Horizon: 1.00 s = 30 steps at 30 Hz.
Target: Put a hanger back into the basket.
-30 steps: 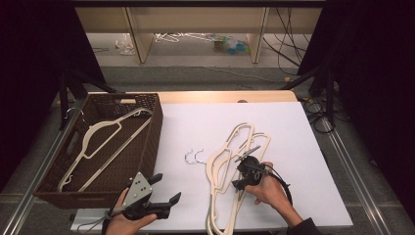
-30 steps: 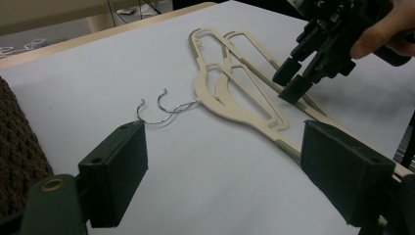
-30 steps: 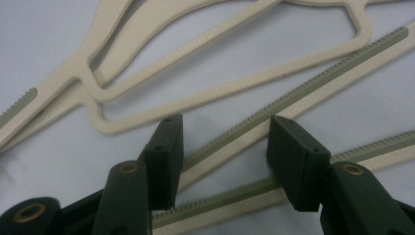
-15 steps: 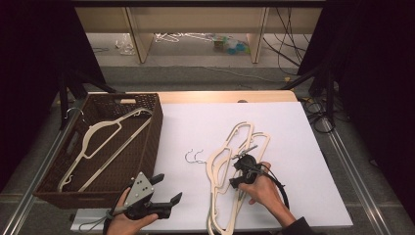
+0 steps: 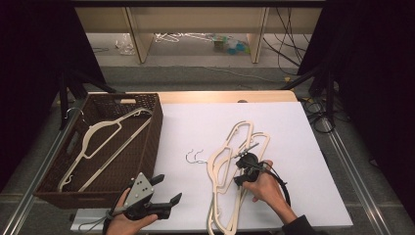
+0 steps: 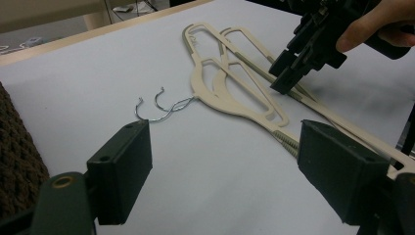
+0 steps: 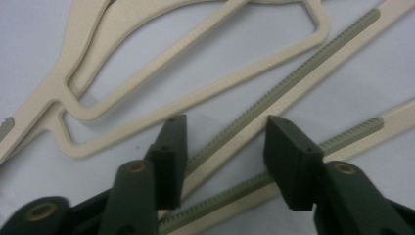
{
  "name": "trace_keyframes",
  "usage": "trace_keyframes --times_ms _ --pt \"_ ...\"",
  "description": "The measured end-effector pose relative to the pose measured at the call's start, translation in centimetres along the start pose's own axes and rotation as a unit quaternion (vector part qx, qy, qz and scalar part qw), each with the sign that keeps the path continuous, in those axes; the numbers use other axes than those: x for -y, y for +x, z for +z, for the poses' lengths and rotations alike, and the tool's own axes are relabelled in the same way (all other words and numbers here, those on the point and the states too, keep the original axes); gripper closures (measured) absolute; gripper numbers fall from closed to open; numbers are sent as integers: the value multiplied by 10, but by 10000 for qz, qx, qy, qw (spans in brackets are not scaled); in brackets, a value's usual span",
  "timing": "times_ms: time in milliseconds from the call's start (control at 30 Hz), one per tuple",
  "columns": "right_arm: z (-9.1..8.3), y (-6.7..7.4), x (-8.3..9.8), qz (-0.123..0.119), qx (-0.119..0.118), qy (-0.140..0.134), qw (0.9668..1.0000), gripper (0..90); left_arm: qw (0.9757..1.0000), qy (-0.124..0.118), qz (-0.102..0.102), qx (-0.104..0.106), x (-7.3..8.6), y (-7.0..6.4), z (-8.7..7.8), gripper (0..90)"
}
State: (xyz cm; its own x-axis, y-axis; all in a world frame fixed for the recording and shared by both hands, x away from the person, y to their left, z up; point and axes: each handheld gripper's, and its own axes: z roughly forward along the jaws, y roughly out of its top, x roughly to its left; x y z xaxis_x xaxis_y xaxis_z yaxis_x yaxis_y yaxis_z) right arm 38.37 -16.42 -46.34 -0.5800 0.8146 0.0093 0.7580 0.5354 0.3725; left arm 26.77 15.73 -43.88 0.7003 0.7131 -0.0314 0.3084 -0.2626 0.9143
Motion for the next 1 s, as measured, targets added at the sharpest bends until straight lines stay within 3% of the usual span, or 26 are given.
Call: trace_keyframes --times_ms 133,233,267,367,433,500,767,867,1000 --pt "-1 -4 0 -31 -79 -51 10000 564 10000 82 26 -34 1 1 -1 208" --pt "-1 -5 -1 -19 -95 -203 9997 662 9999 90 67 -28 1 2 0 210" --pt "-3 -9 -2 45 -239 -269 9993 704 10000 76 24 2 2 1 0 210" --pt "-3 -13 -4 185 -390 -225 9988 696 9999 87 20 -52 1 1 1 210" --pt "-3 -14 -4 231 -368 -273 9987 685 9999 121 76 -12 1 1 1 210" --pt "-6 -11 -5 127 -357 -322 9988 658 9999 126 52 7 1 1 1 210" --pt "-18 39 -6 -365 -677 -446 9960 434 9999 96 50 -24 1 3 1 211" --pt "-15 59 -4 -544 -782 -336 9949 418 9999 95 39 21 2 2 0 211" --pt "-9 71 -2 -608 -853 -205 9943 408 10000 77 26 8 2 2 0 211"
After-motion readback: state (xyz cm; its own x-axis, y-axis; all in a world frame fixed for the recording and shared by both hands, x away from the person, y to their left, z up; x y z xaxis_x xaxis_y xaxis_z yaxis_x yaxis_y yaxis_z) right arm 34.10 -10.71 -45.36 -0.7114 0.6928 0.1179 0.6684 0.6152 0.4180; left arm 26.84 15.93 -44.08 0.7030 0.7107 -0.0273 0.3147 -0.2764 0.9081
